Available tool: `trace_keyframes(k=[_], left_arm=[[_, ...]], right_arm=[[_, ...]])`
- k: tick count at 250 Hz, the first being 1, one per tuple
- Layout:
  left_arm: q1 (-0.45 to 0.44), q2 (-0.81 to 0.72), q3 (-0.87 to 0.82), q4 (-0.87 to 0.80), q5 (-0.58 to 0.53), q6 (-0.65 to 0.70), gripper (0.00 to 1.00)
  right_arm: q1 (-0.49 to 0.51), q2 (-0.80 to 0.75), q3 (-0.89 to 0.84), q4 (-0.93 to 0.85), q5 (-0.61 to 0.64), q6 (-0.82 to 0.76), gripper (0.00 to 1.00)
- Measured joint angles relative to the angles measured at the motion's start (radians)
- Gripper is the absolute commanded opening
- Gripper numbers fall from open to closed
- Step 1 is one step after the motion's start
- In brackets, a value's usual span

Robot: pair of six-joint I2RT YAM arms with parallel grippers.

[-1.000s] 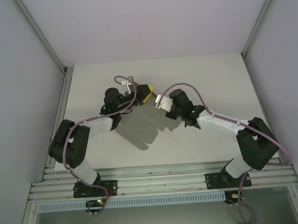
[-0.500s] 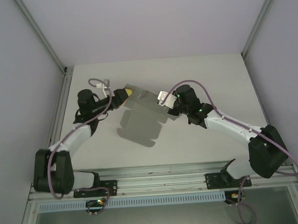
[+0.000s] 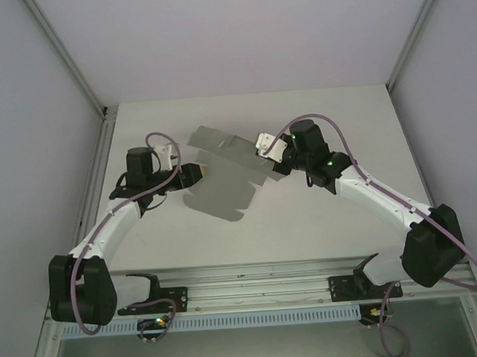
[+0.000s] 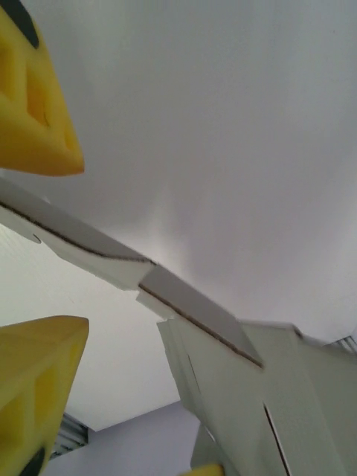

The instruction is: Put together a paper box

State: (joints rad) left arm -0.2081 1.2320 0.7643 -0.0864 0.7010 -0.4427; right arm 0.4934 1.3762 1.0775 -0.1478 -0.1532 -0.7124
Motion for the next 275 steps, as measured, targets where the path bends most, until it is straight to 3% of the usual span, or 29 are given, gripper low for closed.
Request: trace_keyframes(k=[62, 99, 122, 142, 169, 196, 216, 275], left_arm=[[-0.001, -0.063, -0.09, 0.162, -0.006, 0.044, 0.55], [0.0, -0.063, -0.09, 0.205, -0.012, 0.101, 0.53], [0.0, -0.063, -0.09, 0.209, -0.015, 0.13, 0.43], [0.0, -0.063, -0.089, 0.215, -0.013, 0.154, 0.29], [0.0, -0.063, -0.089, 0.239, -0.009, 0.182, 0.0], [-0.024, -0.066, -0.089, 0.264, -0.012, 0.216, 0.0], [-0.079, -0.076, -0.089, 0.256, -0.084, 0.259, 0.0], [-0.36, -0.119, -0.088, 0.198, -0.501, 0.385, 0.0]], right_arm=[[-0.03, 0.008, 0.082, -0.125, -0.109, -0.026, 0.0], [-0.032, 0.042, 0.145, -0.206, -0.163, -0.045, 0.0], [-0.032, 0.053, 0.167, -0.254, -0.183, -0.053, 0.0], [-0.032, 0.054, 0.173, -0.282, -0.195, -0.057, 0.0], [-0.032, 0.054, 0.174, -0.301, -0.2, -0.063, 0.0], [-0.032, 0.056, 0.179, -0.306, -0.2, -0.057, 0.0], [-0.036, 0.06, 0.192, -0.319, -0.195, -0.043, 0.0], [-0.035, 0.071, 0.212, -0.351, -0.187, 0.013, 0.0]])
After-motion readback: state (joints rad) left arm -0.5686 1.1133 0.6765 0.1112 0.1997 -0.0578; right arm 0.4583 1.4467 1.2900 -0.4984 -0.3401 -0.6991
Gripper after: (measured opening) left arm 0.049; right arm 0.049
